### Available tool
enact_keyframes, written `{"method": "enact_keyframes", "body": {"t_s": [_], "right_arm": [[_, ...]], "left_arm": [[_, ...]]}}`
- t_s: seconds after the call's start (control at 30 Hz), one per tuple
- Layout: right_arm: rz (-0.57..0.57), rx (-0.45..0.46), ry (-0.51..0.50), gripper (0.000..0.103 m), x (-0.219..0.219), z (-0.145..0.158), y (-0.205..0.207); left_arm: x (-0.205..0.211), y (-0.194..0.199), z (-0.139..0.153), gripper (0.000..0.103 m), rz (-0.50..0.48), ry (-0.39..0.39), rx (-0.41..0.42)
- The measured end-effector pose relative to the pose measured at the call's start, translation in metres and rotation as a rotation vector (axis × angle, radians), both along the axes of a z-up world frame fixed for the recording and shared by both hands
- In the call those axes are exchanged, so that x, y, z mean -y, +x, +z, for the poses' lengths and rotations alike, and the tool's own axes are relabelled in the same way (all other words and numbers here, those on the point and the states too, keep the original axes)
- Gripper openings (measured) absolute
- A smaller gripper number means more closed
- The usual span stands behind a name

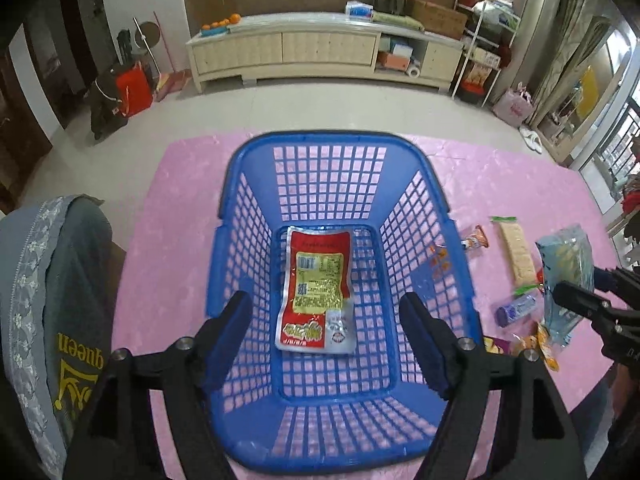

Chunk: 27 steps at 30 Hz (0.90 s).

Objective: Organize snacks
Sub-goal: 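Grasp the light-blue striped bag with the right gripper and drop it into the basket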

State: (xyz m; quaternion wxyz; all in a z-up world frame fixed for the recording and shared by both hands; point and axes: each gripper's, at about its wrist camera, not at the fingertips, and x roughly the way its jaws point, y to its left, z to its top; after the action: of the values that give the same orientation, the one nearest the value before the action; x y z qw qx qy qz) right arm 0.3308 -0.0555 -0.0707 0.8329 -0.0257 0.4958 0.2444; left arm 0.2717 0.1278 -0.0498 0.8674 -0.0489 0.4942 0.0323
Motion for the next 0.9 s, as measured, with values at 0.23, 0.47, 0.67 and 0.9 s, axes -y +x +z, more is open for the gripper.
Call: {"method": "enact_keyframes", "body": {"t_s": [0.23,0.47,0.67,0.9], "right_arm": [[0.048,0.077,0.009,0.06,-0.02,0.041,-0.025],[0.097,0.095,0.026,0.06,-0.051,0.06,-0.032],[0.134,0.064,0.015,0.06,-0.083,0.054,-0.026],[0.156,0.017,-0.016,0.06,-0.118,0.036,-0.016]], "left_arm": [[-0.002,-0.039,0.025,0.074,-0.005,0.0,0.069],[-0.013,-0.062,0.035,0.074,0.011,-0.001,0.104],[-0.031,-0.07,0.036,0.074,0.038,0.0,0.12],[-0.047,-0.069,0.028,0.074,0.068,-0.017,0.123]]}}
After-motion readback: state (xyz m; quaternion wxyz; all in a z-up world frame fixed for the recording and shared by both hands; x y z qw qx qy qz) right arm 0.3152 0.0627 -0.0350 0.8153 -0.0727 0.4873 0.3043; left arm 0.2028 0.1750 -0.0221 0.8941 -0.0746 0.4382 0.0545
